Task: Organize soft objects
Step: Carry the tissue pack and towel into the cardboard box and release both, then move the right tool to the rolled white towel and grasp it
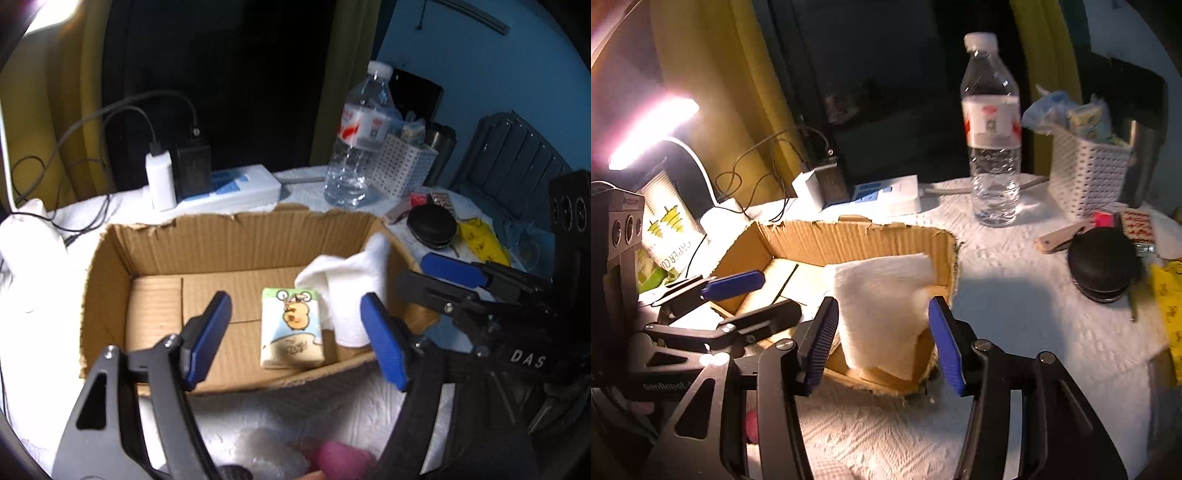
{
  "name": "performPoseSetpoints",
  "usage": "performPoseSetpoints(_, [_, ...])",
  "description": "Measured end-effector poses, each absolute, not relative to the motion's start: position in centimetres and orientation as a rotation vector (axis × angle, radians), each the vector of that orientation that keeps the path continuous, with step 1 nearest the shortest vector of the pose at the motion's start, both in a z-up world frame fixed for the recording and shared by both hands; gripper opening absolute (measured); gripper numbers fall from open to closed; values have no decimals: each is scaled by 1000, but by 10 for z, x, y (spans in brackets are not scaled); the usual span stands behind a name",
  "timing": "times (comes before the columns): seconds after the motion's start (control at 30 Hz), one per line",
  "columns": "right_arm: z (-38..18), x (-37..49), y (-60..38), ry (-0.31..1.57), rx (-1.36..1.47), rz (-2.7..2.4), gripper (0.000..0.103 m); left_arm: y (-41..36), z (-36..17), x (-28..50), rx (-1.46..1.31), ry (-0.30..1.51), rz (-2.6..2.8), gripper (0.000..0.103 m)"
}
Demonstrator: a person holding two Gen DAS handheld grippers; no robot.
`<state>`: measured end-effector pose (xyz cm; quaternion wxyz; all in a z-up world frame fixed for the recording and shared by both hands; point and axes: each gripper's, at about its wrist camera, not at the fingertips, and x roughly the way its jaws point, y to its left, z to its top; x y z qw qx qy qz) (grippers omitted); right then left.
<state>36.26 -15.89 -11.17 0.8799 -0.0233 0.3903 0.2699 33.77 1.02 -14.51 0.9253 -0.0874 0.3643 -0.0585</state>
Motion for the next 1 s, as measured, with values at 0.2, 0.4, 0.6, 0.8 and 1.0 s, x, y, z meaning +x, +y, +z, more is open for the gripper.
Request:
performPoseSetpoints(0.2, [-93,339,-171,782,-44,528,54,13,-131,312,-181,726,-113,74])
performPoseSetpoints(0.4, [-80,308,-177,759,-42,523,54,12,-120,282,-179,701,-112,74])
performPoseSetpoints(0.6, [-74,275,-179,745,-43,533,55,12,-116,253,-178,684,-106,74])
performPoseSetpoints(0.8, [-78,253,-173,758,-58,551,59,16,-118,227,-191,677,-96,74])
performPoseSetpoints(1.0, [-89,237,-156,794,-94,599,59,25,-129,207,-213,693,-78,74])
